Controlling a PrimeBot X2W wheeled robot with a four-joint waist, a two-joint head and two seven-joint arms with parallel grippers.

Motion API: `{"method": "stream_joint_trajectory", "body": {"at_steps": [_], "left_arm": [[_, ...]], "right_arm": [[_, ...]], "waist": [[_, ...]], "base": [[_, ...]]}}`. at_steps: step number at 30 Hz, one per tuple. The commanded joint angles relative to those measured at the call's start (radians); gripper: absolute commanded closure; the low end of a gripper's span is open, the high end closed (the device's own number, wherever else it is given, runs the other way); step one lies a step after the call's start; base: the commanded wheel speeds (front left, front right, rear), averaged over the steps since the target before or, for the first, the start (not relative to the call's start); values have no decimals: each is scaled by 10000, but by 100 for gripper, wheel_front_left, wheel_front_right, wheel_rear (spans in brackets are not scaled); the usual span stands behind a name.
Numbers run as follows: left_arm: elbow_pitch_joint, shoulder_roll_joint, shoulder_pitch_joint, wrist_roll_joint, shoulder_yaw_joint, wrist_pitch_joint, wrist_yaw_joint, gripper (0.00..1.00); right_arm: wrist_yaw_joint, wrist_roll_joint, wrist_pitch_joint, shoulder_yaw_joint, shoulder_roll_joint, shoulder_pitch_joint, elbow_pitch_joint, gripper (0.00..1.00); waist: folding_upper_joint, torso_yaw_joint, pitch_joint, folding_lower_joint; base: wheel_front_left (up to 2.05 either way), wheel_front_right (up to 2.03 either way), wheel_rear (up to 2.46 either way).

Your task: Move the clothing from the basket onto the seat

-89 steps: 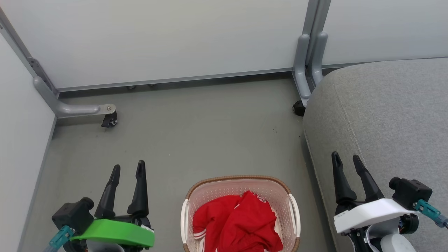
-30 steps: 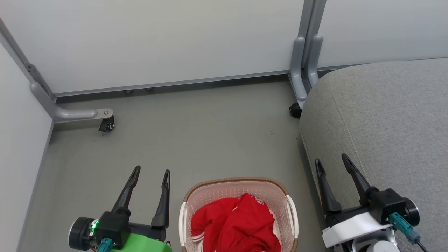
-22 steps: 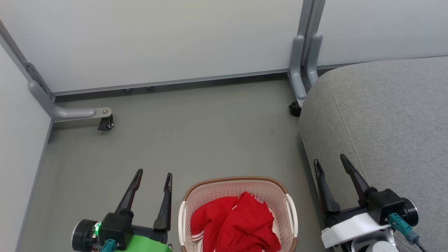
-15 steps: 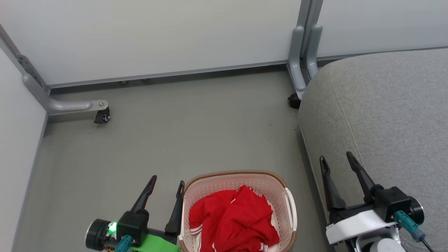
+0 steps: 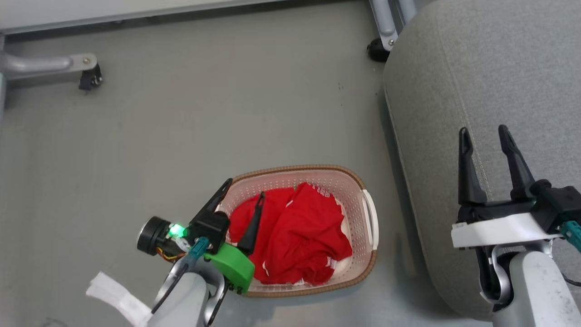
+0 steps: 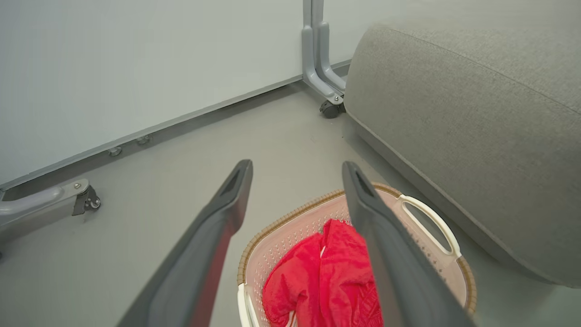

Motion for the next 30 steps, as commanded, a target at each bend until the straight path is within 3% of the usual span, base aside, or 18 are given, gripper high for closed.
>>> {"method": "stream_joint_trajectory", "body": {"at_steps": [1,8,15,23,30], "left_arm": [[262,52,-459,39,-178,-6,6,0],[2376,84,-2168,-295,-1430,-6,11,0],[4117,72,-3894,-147,-2077,-6,37,0],[6129,60,-5763,920,-3175,130,640,0],[7379,60,-6770,1386,-3799,1440,1111,0]], "right_arm": [[1,59,-31,-57,-18,-259,-84,0],[1,245,-31,-135,-18,-1004,-484,0],[1,325,-31,2,-17,-1621,-1012,0],[1,597,-31,85,-17,-2141,-1309,0],[1,1023,-31,416,-11,-2162,-1208,0]], "waist": [[0,-422,1556,-1],[0,-584,2994,-1],[0,-682,4253,-1],[0,-1159,5246,-1],[0,-1685,5741,-1]], "base": [[0,0,0],[0,0,0],[0,0,0],[0,0,0],[0,0,0]]}}
